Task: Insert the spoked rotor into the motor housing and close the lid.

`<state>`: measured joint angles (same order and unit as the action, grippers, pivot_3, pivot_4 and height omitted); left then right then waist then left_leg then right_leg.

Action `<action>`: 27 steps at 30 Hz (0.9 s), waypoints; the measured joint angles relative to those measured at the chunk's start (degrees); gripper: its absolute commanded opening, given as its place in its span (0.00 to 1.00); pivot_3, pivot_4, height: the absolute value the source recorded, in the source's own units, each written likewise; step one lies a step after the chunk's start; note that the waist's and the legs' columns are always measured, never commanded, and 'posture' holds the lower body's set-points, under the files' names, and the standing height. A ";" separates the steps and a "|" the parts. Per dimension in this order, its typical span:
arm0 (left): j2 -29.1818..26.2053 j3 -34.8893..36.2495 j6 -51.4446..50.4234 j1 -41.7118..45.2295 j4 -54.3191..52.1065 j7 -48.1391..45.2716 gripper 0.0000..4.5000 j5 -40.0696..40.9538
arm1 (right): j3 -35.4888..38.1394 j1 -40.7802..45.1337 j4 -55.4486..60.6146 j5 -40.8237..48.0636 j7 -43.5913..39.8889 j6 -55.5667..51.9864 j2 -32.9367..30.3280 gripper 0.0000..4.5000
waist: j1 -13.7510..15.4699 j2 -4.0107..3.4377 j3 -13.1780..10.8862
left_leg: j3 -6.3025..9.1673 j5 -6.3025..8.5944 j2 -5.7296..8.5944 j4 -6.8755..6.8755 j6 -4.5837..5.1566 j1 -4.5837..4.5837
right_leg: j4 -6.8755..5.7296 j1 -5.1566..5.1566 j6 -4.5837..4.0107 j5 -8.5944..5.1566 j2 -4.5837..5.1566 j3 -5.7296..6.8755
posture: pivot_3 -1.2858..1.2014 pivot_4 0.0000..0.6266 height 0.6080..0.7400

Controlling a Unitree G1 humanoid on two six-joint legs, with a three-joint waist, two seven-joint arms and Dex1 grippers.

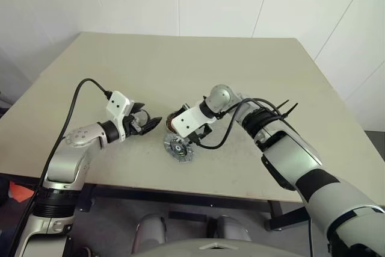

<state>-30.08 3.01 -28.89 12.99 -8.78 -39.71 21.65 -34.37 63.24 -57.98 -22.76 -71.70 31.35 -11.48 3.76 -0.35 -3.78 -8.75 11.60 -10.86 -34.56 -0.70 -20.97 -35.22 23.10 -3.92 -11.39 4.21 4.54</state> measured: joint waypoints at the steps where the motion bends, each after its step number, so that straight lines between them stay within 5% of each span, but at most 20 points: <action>1: 0.00 0.01 0.00 -0.03 -0.02 0.04 1.00 -0.04 | -0.12 0.40 -0.99 -0.48 0.41 0.18 0.32 0.99 | -0.02 -0.01 -0.01 | 0.00 0.00 0.00 -0.02 0.00 0.01 | -0.03 0.00 0.00 0.00 0.00 0.00 | 0.52 0.00 1.00; 13: 0.10 0.04 0.00 -1.83 -1.42 1.26 1.00 -0.06 | -0.72 5.35 -8.74 -6.45 5.75 2.54 -0.35 0.99 | 0.05 -0.05 -0.03 | 0.03 0.00 -0.01 -0.24 -0.01 0.03 | -0.30 0.00 -0.03 -0.02 0.01 -0.04 | 0.52 0.00 1.00; 27: -4.27 3.78 0.19 -2.64 -0.29 -1.46 1.00 0.65 | -0.13 1.17 -1.30 -5.21 1.51 5.41 -3.77 0.99 | -1.27 -0.03 -0.02 | 0.03 0.00 -0.04 -0.31 -0.02 -0.02 | -0.45 0.10 -0.14 -0.09 0.00 -0.04 | 0.52 0.00 1.00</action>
<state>-34.35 6.79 -28.70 10.36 -9.07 -41.16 22.30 -34.50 64.41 -59.28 -27.97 -70.19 36.76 -15.24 2.49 -0.38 -3.80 -8.72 11.60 -10.90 -34.87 -0.71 -20.99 -35.68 23.20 -4.06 -11.48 4.21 4.50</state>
